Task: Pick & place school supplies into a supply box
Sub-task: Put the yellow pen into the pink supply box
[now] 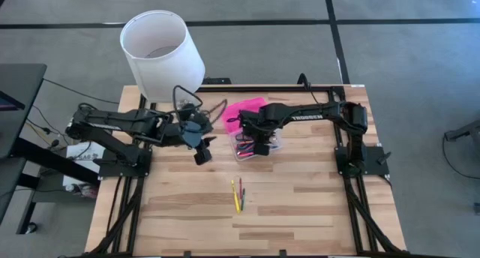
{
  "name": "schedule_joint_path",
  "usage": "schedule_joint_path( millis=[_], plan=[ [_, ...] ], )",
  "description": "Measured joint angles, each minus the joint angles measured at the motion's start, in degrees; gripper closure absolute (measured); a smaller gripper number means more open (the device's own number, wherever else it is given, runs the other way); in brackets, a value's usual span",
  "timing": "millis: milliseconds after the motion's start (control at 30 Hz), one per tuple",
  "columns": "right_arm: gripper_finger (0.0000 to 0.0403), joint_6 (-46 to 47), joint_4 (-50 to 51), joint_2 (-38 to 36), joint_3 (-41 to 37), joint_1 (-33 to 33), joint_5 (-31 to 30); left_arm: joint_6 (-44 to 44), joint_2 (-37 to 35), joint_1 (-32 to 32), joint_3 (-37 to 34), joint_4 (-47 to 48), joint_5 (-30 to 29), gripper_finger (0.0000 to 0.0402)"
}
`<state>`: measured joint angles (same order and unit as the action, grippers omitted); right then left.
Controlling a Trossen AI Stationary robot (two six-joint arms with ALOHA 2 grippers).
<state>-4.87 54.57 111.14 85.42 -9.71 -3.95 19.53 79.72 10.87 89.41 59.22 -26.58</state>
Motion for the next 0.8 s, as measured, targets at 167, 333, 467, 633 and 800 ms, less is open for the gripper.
schedule_joint_path(
  millis=[167, 333, 467, 633, 800],
  plan=[
    [0.0316, 0.1, 0.1, -5.7, 0.0, 0.7, 0.2, -1.3, 1.9, 0.8, -1.9, 0.9, 5.3, 0.0265],
    [0.0317, 0.7, -0.4, -13.3, 0.0, 0.7, 0.0, -4.6, 2.9, 1.7, -8.2, -5.2, 9.8, 0.0265],
    [0.0317, 0.8, -1.3, -20.4, -1.4, 0.6, -0.2, -11.2, 3.6, 2.1, -14.5, -14.0, 14.8, 0.0265],
    [0.0317, 3.6, -1.3, -29.7, -6.6, 0.6, -0.3, -18.9, 4.0, 2.0, -22.1, -23.7, 20.1, 0.0265],
    [0.0317, 8.6, -1.8, -39.0, -13.5, 1.2, -0.5, -25.0, 3.9, 1.5, -29.6, -35.0, 24.2, 0.0265]
  ],
)
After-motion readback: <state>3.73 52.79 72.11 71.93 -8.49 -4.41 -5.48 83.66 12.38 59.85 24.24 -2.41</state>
